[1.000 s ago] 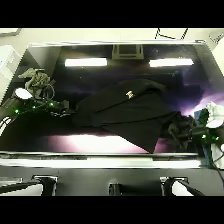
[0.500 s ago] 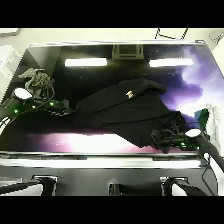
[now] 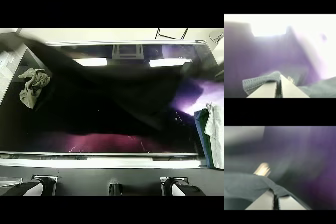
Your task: Fold the clothes and pants, and hang the long-sleeved shirts on hangers.
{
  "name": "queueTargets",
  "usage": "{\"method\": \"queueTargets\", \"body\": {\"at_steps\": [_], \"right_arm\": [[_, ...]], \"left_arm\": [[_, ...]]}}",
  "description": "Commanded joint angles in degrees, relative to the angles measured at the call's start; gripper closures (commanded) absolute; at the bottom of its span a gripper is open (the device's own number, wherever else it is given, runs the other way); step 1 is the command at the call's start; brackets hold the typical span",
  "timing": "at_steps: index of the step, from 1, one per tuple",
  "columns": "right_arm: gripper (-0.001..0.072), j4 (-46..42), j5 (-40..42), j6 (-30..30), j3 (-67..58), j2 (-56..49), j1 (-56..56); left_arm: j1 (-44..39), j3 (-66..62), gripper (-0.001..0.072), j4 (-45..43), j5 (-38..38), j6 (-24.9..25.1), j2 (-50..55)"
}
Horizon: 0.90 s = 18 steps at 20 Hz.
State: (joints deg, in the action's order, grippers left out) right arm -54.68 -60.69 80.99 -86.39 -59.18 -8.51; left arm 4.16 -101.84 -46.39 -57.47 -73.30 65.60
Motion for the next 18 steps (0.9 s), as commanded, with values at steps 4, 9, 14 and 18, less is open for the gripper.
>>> {"method": "queueTargets", "body": {"at_steps": [4,9,14,18], "right_arm": [[0.0677,-8.85,4.74,3.74,-28.70,7.87,0.13],[0.0677,-8.31,11.91,9.01,-28.70,9.81,0.13],[0.0677,-8.33,-1.29,11.78,-28.68,5.57,0.13],[0.0677,-8.90,-15.34,11.82,-22.23,-7.52,0.13]], "left_arm": [[0.46,-17.16,0.0681,-0.26,16.06,-4.72,-16.09],[0.46,-16.79,0.0681,-2.69,23.91,-4.74,-19.39],[0.46,-15.45,0.0681,-10.36,17.53,-4.79,-14.53],[0.48,-2.86,0.0681,-12.87,15.87,-4.70,-6.16]]}}
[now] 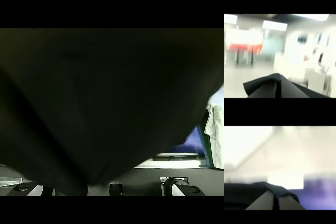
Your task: Fold the clothes and pants, and hang the long-sleeved shirts on hangers.
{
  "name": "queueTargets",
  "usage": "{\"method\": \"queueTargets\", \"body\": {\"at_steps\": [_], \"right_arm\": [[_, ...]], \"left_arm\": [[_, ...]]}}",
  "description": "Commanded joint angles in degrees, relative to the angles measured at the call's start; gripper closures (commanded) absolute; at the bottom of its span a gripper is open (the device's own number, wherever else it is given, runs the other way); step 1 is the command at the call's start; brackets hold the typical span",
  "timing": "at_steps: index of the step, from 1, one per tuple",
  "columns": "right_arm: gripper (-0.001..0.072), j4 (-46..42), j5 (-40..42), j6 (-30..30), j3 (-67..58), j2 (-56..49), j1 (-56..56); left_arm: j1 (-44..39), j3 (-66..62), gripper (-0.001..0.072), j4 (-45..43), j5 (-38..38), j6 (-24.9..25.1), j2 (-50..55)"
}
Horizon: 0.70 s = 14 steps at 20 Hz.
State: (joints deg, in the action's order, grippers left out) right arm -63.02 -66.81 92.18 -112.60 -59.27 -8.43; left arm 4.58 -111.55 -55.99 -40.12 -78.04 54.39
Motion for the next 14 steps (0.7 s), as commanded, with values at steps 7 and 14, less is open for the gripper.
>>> {"method": "queueTargets", "body": {"at_steps": [7,14], "right_arm": [[0.0677,11.69,-1.77,4.70,20.81,-33.29,0.17],[0.0631,14.53,-9.68,4.72,21.16,-42.25,0.00]], "left_arm": [[-0.74,17.81,0.0679,-3.76,-14.73,-0.07,30.53],[-1.20,17.92,0.0628,-3.15,-39.43,-8.13,43.36]]}}
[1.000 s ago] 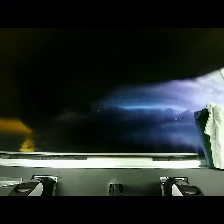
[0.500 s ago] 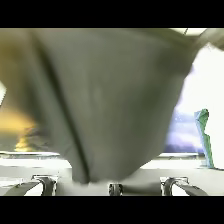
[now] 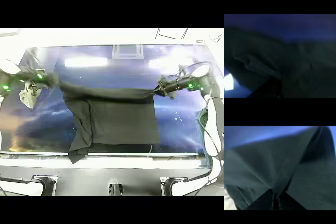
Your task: Fold the clothes and pants, and hang the long-sleeved shirts on hangers.
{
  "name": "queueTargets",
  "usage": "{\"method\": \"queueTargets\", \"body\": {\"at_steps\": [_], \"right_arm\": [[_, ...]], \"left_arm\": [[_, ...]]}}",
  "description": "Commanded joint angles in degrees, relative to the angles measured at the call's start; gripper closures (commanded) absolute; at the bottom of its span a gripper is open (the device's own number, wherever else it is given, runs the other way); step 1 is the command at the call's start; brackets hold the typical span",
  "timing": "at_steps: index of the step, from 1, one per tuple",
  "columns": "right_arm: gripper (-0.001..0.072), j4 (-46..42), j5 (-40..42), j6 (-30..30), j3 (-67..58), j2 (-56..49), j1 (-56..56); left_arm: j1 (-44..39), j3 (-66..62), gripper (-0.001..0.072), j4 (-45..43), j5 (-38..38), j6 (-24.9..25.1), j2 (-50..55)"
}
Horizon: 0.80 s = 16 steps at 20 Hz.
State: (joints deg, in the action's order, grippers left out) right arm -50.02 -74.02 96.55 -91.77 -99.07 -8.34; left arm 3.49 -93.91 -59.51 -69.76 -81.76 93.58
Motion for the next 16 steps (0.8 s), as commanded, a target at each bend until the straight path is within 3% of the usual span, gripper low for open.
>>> {"method": "queueTargets", "body": {"at_steps": [1,2,3,6,7,9,11,13,16], "right_arm": [[0.0492,1.55,-2.71,0.31,0.04,-1.97,-0.70],[0.0246,1.29,-3.80,-0.17,-0.13,-1.03,-1.66],[0.0063,0.61,-5.70,-2.16,-0.13,0.04,-3.10],[0.0042,-11.58,-17.38,-3.19,1.53,3.21,-8.98],[0.0045,-16.44,-19.63,-4.02,4.59,4.70,-9.99],[0.0087,-22.40,-16.41,-4.48,16.65,9.60,-10.29],[0.0083,-19.89,-10.95,-7.98,29.09,13.53,-10.40],[0.0079,-15.37,-8.87,-10.67,37.07,15.02,-10.40],[0.0078,-9.86,-7.52,-13.05,40.96,15.02,-10.38]], "left_arm": [[0.02,0.26,0.0482,0.37,-10.51,-5.42,4.07],[0.39,0.26,0.0184,0.33,-12.41,-5.46,3.65],[1.16,0.28,0.0031,-0.35,-15.37,-5.18,3.19],[3.32,2.03,0.0046,-4.11,-25.40,-3.87,1.73],[3.30,5.60,0.0055,-4.17,-25.79,-2.12,0.11],[2.32,17.66,0.0056,-4.13,-20.90,0.24,-4.72],[0.79,31.52,0.0061,-2.45,-13.84,2.78,-8.98],[-0.13,41.90,0.0137,1.95,-10.01,6.93,-11.45],[-0.96,49.81,0.0137,6.21,-5.73,8.46,-12.66]]}}
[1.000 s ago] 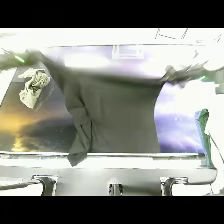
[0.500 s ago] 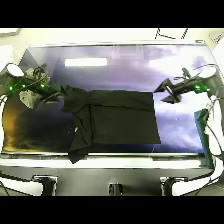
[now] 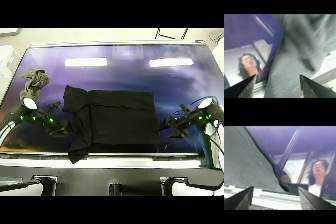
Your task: Fold the clothes and pants, and hang the long-sleeved shirts on hangers.
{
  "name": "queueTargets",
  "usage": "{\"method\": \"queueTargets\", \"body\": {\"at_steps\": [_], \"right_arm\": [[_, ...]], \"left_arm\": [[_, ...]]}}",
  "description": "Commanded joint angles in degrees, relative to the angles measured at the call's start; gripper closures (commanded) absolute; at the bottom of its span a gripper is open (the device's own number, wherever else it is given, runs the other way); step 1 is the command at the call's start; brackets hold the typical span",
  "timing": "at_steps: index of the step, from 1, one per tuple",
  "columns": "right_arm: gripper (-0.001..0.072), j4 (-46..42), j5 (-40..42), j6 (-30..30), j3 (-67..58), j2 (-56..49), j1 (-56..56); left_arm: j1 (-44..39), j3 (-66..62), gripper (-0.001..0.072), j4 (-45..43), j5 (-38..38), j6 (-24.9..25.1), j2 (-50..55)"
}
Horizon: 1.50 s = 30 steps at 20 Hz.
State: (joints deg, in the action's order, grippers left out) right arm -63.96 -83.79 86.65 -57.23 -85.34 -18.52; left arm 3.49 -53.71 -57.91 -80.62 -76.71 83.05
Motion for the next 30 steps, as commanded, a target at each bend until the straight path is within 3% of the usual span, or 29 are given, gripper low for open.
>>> {"method": "queueTargets", "body": {"at_steps": [1,4,6,8,11,12,14,18,22,26,30], "right_arm": [[0.0079,4.94,3.13,-3.13,6.43,1.29,-0.20],[0.0079,7.17,5.79,-2.84,6.43,1.27,0.28],[0.0079,7.15,7.34,-2.25,6.51,1.07,2.62],[0.0077,6.80,8.50,-1.77,6.78,-0.02,6.36],[0.0088,6.64,9.14,1.09,6.88,-2.47,10.99],[0.0186,6.91,9.25,1.09,6.88,-2.69,12.20],[0.0669,7.58,9.51,1.03,6.27,-2.51,13.20],[0.0680,7.76,8.96,-1.62,-5.03,4.48,13.00],[0.0678,4.68,17.05,-1.62,-32.57,16.15,13.03],[0.0678,0.24,29.14,-1.57,-52.24,26.97,13.03],[0.0677,0.26,36.61,-1.18,-53.99,35.69,13.03]], "left_arm": [[-1.42,10.80,0.0138,5.79,5.73,4.20,-2.12],[-3.82,12.59,0.0149,6.10,8.44,4.28,-2.10],[-5.79,12.61,0.0267,6.14,9.86,3.65,-1.95],[-6.93,12.57,0.0674,6.16,10.40,3.41,-1.99],[-7.02,12.52,0.0679,6.56,10.23,3.43,-3.32],[-7.02,12.35,0.0679,6.54,10.19,3.43,-4.15],[-7.02,11.04,0.0680,6.54,10.10,3.43,-6.45],[-5.03,-0.70,0.0680,6.51,9.99,3.45,-15.54],[-0.33,-29.29,0.0680,6.51,10.88,2.73,-25.38],[4.00,-56.39,0.0679,6.47,22.95,-1.44,-32.00],[4.04,-60.57,0.0679,6.49,35.98,-2.19,-38.05]]}}
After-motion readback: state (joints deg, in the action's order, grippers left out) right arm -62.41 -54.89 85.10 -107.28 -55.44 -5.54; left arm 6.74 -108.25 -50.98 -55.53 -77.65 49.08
